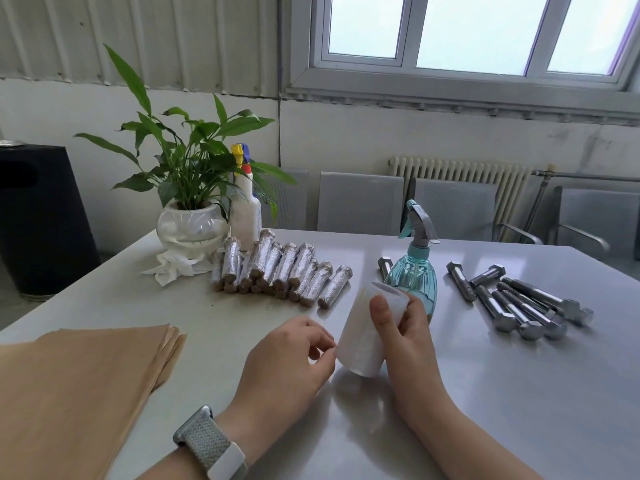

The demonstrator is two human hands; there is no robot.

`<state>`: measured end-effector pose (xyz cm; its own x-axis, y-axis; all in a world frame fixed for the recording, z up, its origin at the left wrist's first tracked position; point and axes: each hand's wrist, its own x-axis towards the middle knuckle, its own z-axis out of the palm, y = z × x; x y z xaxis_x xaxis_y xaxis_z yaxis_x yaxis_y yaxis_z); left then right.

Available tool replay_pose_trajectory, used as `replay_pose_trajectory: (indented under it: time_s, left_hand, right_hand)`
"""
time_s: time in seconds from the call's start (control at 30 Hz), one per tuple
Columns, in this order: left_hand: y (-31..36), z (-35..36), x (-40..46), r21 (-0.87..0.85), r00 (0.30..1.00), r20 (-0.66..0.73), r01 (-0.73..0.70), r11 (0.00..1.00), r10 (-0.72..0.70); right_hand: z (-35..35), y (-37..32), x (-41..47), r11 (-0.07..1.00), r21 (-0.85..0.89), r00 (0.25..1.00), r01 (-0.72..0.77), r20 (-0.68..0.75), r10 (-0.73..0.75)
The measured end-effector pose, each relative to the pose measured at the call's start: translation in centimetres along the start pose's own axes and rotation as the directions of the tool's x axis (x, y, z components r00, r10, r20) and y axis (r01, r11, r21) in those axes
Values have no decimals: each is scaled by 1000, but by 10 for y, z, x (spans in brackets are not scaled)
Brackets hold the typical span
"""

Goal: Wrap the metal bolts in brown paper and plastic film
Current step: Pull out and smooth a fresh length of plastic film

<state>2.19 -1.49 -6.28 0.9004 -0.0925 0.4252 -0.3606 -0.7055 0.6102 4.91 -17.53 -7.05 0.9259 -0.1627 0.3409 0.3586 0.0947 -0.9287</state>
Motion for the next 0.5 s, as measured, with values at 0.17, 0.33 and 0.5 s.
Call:
replay_pose_trajectory:
  time_s: [0.17, 0.33, 0.5]
  left_hand:
    - [-1, -2, 0, 51, 1000, 23, -10, 999, 9]
    - [1, -3, 0, 58, 999, 44, -31, 998, 28]
    - [1, -6, 2, -5, 998, 68, 1, 1000, -1]
  right_hand:
    - [1, 0, -1, 1000, 18, 1000, 7, 19, -7]
    - [2, -1, -3, 1000, 16, 999, 18, 38, -18]
    - [1, -3, -4, 999, 3, 998, 32, 51, -32]
